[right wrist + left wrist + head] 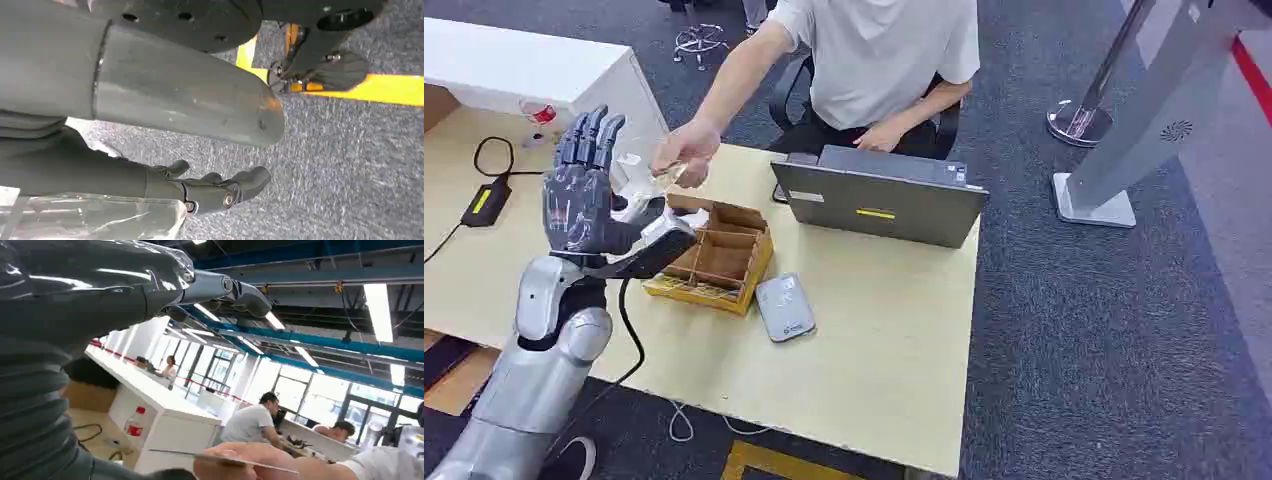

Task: Pass the card to the sensor for recognition and then transmit it.

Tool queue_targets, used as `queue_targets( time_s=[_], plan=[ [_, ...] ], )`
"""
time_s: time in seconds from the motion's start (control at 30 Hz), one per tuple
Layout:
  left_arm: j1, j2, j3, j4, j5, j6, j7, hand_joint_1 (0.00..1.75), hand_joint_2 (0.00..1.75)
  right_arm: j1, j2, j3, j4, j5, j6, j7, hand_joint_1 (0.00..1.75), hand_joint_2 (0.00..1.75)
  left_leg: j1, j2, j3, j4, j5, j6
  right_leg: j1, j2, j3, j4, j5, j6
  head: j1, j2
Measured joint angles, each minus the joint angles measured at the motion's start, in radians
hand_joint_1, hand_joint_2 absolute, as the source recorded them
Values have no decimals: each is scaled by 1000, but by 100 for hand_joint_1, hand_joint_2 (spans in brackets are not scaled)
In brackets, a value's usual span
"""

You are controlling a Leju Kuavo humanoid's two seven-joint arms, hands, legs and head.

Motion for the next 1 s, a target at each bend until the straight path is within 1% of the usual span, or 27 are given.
queue_targets(
  time_s=[0.17,0.33,0.5,0.63,0.77,0.83,0.9,1.0],
  plan=[
    [-82,7,-22,97,-129,-29,41,175,175,-3,0,-5,1,12,13,6,0,0,0,0,0,0,0,0,0,0,0,0,0,0,0,0],
    [-174,8,-57,215,-246,-61,76,175,175,-7,0,-19,5,24,21,18,0,0,0,0,0,0,0,-1,0,0,0,0,0,0,0,0],
    [-250,11,-87,313,-343,-90,103,175,175,-9,0,-25,6,40,34,32,0,0,0,0,0,0,1,0,0,0,0,1,1,-1,0,0],
    [-284,11,-103,357,-370,-107,111,175,175,-10,0,-25,8,52,37,39,0,0,0,0,0,0,1,0,0,0,0,1,1,-1,0,0],
    [-288,6,-114,377,-348,-86,109,175,175,-10,0,-25,9,60,36,40,0,0,0,0,0,0,1,0,0,0,0,1,1,-1,0,0],
    [-275,0,-118,376,-325,-55,90,175,175,-11,0,-25,10,60,32,41,0,0,0,0,0,0,1,0,0,0,0,1,1,-1,0,0],
    [-240,-15,-119,351,-318,-27,79,175,175,-12,0,-25,10,60,30,45,0,0,0,0,0,0,1,0,0,1,0,1,1,-1,0,0],
    [-155,-42,-137,270,-319,0,69,175,175,-12,0,-27,10,58,19,51,0,0,-1,0,0,0,0,0,-1,0,0,0,1,-1,0,0]
  ],
)
